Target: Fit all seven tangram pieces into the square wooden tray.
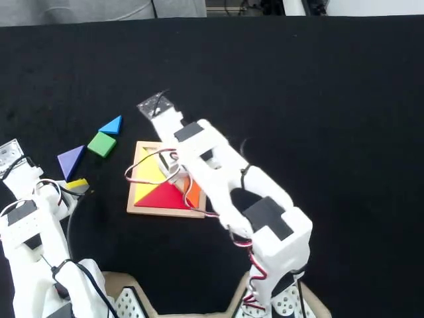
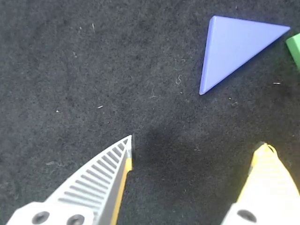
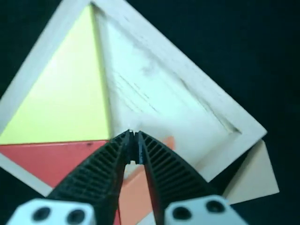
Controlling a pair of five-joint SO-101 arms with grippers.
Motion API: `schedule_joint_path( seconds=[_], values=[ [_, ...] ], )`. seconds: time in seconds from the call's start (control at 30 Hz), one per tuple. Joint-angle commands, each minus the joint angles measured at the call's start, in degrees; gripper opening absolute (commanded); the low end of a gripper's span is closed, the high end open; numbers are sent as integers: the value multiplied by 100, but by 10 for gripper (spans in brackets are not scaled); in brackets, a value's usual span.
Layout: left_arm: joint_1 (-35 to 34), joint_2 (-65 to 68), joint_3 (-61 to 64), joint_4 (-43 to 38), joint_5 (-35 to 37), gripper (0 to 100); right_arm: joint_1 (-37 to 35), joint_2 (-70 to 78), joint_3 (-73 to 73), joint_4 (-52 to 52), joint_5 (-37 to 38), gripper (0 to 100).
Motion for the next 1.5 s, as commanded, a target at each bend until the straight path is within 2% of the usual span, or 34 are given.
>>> schedule_joint_path(
  seconds=[0.0, 0.4, 0.63, 0.93, 1.07, 1.2, 1.27, 1.4, 1.47],
  values=[
    [40, -79, -40, -97, -44, 385, -246, -31, -286, -141, 53, 11],
    [40, -79, -40, -97, -44, 385, -281, -22, -189, -229, 53, 11],
    [40, -79, -40, -97, -44, 385, -615, -66, -75, -229, 325, 11],
    [40, -79, -31, -97, -44, 385, 589, -330, -558, 185, 325, 11],
    [40, -88, -31, -97, -44, 385, 800, -462, -558, 229, 264, 11],
    [40, -88, -31, -97, -44, 385, 862, -497, -585, 264, -299, 14],
    [40, -88, -31, -97, -44, 385, 958, -505, -585, 273, -510, 54],
    [40, -88, -31, -97, -44, 385, 1037, -462, -514, 290, -826, 214],
    [31, -88, -31, -97, -44, 385, 1011, -470, -488, 352, -835, 219]
  ],
)
